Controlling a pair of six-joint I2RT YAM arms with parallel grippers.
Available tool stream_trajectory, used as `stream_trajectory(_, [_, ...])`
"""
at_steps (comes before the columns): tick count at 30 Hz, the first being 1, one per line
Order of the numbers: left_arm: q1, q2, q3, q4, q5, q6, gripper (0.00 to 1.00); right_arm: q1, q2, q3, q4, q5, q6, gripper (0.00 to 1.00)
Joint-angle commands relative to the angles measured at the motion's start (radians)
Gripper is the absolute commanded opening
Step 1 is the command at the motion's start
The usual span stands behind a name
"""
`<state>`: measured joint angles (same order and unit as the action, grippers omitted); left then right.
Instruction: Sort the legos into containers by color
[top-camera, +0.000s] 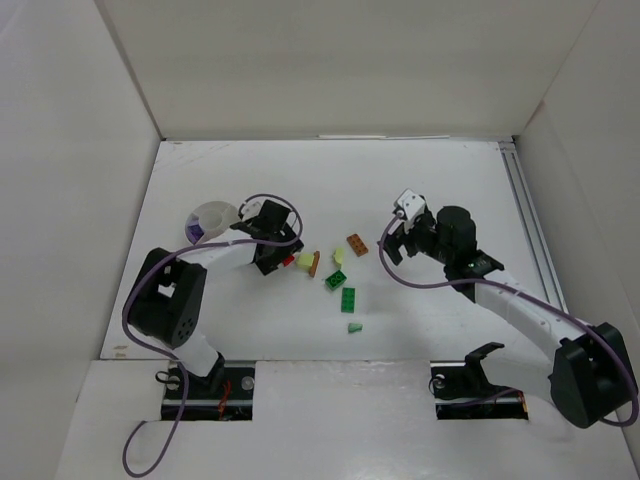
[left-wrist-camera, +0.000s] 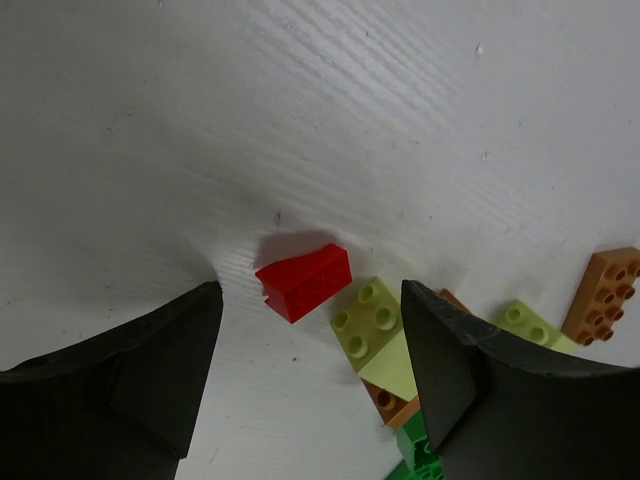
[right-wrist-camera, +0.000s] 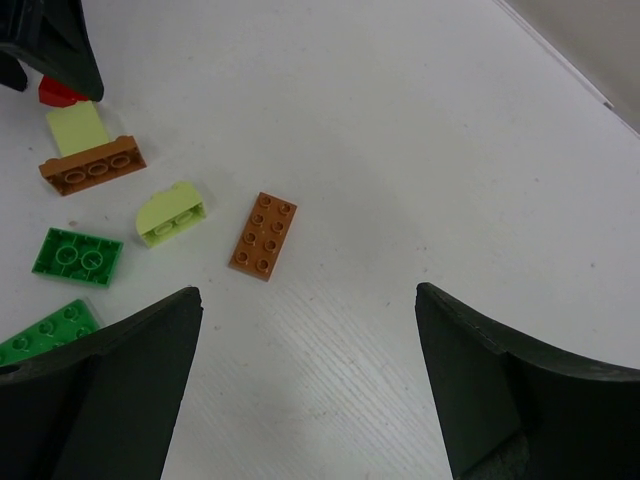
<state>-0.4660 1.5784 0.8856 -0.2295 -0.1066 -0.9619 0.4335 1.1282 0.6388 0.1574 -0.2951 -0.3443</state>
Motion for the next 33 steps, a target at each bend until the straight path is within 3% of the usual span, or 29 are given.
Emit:
stream_trajectory(1, [-0.006,0.011,0.068,-0.01,-0.034,-0.11,0.69,-0.019,-0.028,0.015,0.022,0.008,0.01,0.92])
stream_trajectory(13, [-0.016,0.074,0.088,-0.117,-0.09,-0.17,0.59,-0.038,-0.01,0.005,0.022,0.008,0.019,0.92])
stream_trajectory(19, [-0.074,0.126,0.159,-0.259,-0.283,-0.149,0.57,-0.047,-0.01,0.005,0.022,0.017,0.019,0.92])
stream_trajectory(24, [-0.083,0.236,0.205,-0.297,-0.271,-0.12,0.56,-0.047,-0.01,0.005,0.022,0.017,0.028,0.92])
stream_trajectory(33, [-0.094,0.246,0.196,-0.277,-0.235,-0.132,0.49,-0.056,-0.01,0.005,0.022,0.017,0.028,0.92])
